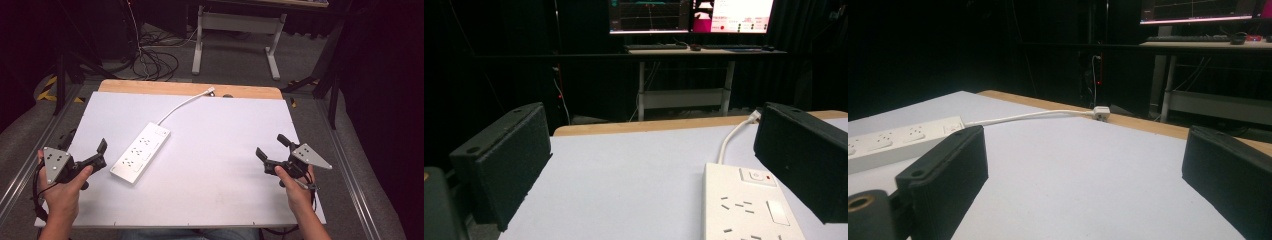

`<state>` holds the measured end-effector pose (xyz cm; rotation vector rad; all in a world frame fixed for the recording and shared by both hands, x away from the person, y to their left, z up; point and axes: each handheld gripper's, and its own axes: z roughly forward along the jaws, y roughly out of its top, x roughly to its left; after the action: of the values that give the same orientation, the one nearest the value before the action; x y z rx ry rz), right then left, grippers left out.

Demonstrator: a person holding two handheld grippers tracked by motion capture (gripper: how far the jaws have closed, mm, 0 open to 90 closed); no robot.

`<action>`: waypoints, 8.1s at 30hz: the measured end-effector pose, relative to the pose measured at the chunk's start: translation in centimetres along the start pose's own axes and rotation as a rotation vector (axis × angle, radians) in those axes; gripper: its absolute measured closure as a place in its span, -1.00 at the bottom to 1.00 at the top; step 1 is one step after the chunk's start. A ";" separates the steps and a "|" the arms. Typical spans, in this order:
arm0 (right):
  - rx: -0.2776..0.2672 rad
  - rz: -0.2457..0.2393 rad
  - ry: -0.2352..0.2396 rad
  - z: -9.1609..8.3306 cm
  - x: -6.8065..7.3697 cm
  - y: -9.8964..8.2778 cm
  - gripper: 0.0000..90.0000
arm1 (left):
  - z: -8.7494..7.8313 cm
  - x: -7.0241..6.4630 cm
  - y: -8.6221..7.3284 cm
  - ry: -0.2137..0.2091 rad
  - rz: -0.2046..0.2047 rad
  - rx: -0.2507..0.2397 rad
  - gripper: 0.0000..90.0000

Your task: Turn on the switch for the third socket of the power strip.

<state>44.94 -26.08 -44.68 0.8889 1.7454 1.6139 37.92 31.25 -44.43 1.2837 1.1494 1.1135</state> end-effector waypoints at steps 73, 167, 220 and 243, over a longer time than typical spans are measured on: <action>0.001 -0.018 -0.010 -0.2 0.2 0.1 -0.89 | -0.1 0.5 0.7 -0.045 0.023 0.041 1.00; 0.017 -0.020 -0.024 -0.4 0.1 -0.1 -0.89 | 2.2 -3.3 0.1 -0.340 0.222 0.294 1.00; 0.020 -0.017 -0.029 -0.4 0.1 -0.1 -0.89 | 4.2 -5.7 -1.4 -0.481 0.366 0.499 1.00; 0.021 -0.015 -0.032 -0.4 0.1 -0.1 -0.89 | 4.7 -6.4 -2.4 -0.495 0.409 0.590 1.00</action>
<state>44.54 -26.21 -44.79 0.9045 1.7461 1.5659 41.82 24.35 -46.94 2.1851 0.8756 0.6721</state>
